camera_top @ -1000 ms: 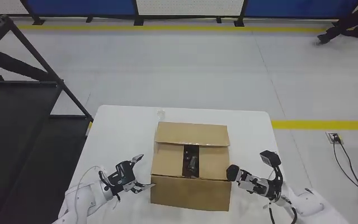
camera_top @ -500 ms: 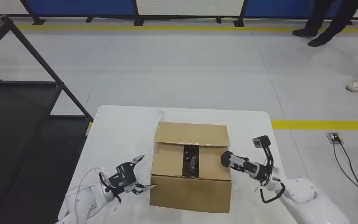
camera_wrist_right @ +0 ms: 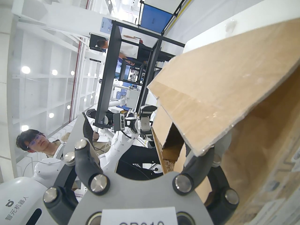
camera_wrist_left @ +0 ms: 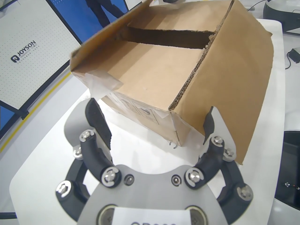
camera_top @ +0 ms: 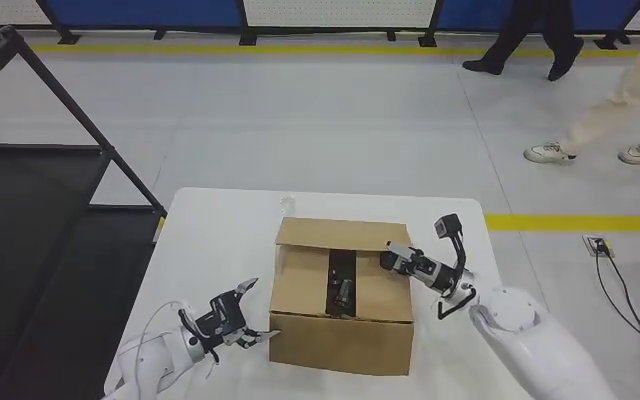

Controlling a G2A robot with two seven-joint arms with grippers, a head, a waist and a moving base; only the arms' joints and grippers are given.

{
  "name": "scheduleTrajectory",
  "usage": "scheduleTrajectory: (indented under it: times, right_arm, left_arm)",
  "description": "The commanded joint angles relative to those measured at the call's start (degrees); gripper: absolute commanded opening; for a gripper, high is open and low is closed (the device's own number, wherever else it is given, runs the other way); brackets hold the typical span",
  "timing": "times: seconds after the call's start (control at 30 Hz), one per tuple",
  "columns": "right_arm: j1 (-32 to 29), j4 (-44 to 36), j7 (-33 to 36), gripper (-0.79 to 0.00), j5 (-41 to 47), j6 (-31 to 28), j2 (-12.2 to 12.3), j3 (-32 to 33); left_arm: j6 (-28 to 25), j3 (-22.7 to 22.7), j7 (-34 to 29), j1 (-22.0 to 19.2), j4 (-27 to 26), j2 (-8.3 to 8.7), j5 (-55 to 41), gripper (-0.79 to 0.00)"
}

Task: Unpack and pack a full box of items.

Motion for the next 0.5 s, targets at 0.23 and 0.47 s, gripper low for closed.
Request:
scheduleTrajectory:
  times: [0.23, 0.47]
  right_arm:
    - [7.3, 2.8, -12.7, 0.000, -6.2, 4.0, -3.9, -2.9]
    - [14.4, 10.1, -21.2, 0.000, -10.8, 9.2, -8.5, -7.7]
  left_arm:
    - [0.9, 1.0, 0.5, -0.6, 1.0, 0.12, -0.7, 0.000]
    - [1.0, 1.2, 0.7, -0.7, 1.1, 0.15, -0.9, 0.000]
